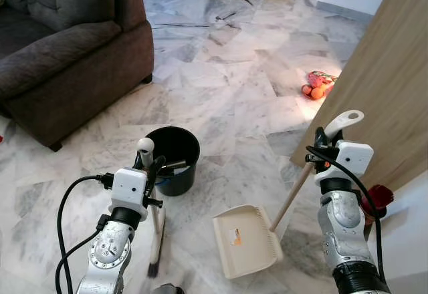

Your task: Sweep floor

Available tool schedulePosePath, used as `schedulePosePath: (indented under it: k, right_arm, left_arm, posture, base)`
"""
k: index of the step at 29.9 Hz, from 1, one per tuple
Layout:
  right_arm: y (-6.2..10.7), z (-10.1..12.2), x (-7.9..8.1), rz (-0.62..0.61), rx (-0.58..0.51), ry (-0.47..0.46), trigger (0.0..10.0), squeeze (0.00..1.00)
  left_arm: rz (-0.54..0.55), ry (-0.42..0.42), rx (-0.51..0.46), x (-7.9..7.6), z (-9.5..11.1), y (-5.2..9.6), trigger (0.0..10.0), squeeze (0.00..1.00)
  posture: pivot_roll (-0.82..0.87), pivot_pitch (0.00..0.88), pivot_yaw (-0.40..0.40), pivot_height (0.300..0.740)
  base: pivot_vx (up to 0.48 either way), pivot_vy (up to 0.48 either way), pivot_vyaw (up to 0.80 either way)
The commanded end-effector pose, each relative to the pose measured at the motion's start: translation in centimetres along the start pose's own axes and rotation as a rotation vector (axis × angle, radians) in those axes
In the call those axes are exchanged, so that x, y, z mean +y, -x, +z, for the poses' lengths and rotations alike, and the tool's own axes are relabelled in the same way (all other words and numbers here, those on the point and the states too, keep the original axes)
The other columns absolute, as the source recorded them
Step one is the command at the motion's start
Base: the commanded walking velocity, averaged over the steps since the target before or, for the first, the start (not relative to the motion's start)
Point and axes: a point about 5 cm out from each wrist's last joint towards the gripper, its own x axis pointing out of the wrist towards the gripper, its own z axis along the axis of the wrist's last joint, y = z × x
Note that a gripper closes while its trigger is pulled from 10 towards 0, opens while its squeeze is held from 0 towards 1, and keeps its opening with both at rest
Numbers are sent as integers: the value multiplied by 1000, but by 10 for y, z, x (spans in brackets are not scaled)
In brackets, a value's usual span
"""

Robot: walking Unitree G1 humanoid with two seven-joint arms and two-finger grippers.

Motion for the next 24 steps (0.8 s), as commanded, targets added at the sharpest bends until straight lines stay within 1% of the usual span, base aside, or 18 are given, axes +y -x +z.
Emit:
schedulePosePath:
  k: [1,5,9,10,24]
  right_arm:
    - [-4,5,-2,-10,-17,2,10000,0]
    - [-5,5,-2,-12,-18,4,10000,0]
    - [-5,5,-2,-14,-19,9,10000,0]
    - [-5,5,-3,-14,-19,10,10000,0]
    - [-5,5,-2,-12,-19,21,10000,0]
  left_arm:
    - [3,-10,-30,1,5,-2,10000,0]
    - [-2,-31,-23,0,5,-2,10000,0]
    - [-2,-30,-25,0,5,-2,10000,0]
    - [5,-19,-22,0,5,-2,10000,0]
    - [3,-21,-23,-1,5,-2,10000,0]
  posture:
    - [72,108,-36,740]
    - [71,109,-37,740]
    - [69,112,-39,740]
    - [69,113,-39,740]
    - [68,118,-41,740]
  base:
    - [0,0,-781]
    - [0,0,-783]
    - [0,-439,-781]
    - [0,0,-781]
    - [0,0,-781]
